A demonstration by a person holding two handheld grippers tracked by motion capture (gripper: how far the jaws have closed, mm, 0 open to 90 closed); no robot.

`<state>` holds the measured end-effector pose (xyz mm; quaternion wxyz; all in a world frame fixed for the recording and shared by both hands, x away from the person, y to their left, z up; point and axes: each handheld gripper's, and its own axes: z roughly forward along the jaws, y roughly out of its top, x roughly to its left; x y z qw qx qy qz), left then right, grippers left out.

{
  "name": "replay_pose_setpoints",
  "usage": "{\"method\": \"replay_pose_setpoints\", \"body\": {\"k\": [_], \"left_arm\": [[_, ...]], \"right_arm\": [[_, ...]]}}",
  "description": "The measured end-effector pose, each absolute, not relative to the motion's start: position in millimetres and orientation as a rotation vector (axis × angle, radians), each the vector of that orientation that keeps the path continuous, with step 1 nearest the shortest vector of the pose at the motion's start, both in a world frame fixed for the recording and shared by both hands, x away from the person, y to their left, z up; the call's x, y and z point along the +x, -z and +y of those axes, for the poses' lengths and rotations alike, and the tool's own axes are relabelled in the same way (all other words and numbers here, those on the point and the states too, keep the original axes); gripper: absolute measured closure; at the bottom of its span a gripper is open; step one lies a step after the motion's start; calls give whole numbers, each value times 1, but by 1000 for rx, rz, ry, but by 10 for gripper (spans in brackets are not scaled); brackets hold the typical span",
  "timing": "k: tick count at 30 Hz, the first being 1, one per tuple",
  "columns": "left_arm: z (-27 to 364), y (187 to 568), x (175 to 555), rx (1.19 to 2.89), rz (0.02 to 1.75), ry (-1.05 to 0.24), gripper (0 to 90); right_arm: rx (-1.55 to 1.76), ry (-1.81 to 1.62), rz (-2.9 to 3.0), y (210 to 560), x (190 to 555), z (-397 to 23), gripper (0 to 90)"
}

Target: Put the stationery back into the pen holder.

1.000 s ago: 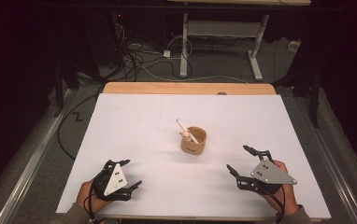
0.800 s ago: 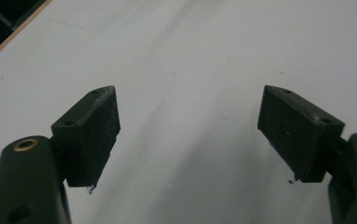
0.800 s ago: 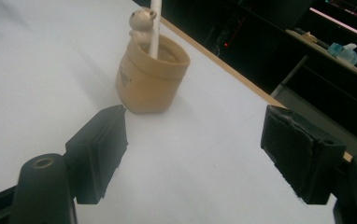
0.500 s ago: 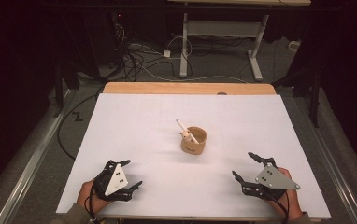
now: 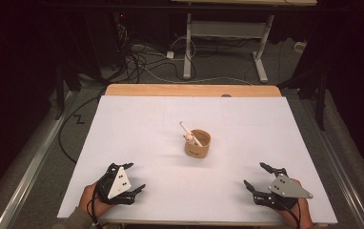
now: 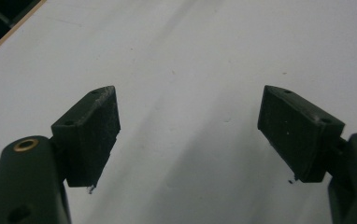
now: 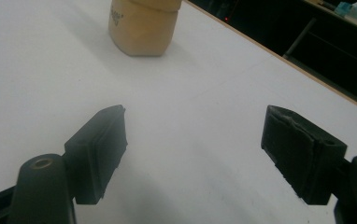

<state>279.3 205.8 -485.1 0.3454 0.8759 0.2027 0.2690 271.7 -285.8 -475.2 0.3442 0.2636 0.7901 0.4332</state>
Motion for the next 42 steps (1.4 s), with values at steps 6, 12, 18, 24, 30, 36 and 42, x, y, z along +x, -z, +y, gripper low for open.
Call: {"method": "replay_pose_setpoints", "body": {"k": [6,12,18,24,30,36,42], "left_arm": [[205,484,278,2279,524,-709,204],[206,484,278,2275,522,-703,204],[206,484,276,2277,514,-703,204],[206,485,278,2276,517,-700,204],[206,484,278,2272,520,-698,204],[207,484,278,2273,520,-699,204],[207,485,281,2274,524,-695,204]], "right_arm": [[694,-1140,2045,476,268,-288,224],[691,-1148,2039,475,269,-286,225],[692,-1146,2030,473,267,-284,225],[698,-1141,2031,473,269,-284,228],[702,-1143,2031,473,269,-285,229],[707,-1150,2034,473,270,-284,229],[715,-1162,2033,472,272,-284,229]]}}
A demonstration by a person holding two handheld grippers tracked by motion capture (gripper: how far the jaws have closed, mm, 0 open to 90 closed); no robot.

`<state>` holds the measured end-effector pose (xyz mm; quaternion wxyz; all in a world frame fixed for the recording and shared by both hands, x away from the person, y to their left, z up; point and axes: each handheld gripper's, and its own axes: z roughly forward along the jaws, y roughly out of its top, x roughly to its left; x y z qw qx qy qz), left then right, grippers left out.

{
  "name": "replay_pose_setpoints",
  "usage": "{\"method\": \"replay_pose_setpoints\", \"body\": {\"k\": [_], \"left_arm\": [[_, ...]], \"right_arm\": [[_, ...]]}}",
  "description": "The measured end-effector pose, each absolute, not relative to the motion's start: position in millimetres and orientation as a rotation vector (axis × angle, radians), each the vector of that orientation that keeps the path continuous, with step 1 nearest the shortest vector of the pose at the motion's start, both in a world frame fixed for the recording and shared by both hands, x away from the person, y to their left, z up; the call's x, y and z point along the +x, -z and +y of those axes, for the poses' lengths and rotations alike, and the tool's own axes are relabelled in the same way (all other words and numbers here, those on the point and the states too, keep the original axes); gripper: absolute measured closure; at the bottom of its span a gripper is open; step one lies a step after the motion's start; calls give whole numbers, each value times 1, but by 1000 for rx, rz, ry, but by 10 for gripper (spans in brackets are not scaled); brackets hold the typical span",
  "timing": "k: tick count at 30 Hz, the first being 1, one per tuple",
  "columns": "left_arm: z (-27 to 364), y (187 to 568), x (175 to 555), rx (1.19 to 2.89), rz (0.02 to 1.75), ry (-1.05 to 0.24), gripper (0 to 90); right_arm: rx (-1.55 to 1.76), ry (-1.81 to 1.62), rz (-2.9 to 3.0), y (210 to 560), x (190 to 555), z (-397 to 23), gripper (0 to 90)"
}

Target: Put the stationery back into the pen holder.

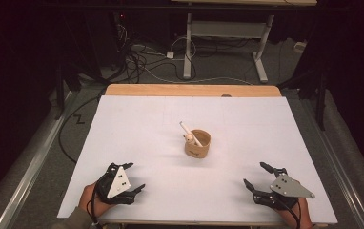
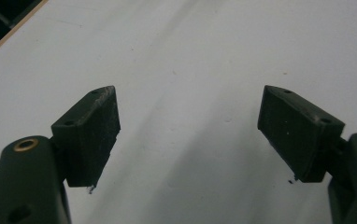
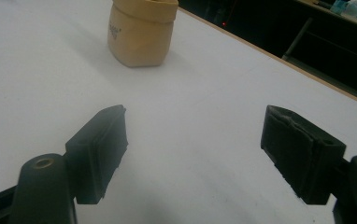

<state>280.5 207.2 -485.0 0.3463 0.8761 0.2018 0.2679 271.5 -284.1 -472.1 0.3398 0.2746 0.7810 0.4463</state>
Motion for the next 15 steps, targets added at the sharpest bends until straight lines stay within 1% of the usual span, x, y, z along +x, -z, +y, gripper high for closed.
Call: {"method": "replay_pose_setpoints", "body": {"k": [15], "left_arm": [[206,484,282,2265,542,-699,204]], "right_arm": [[725,-1158,2018,472,270,-287,228]]}}
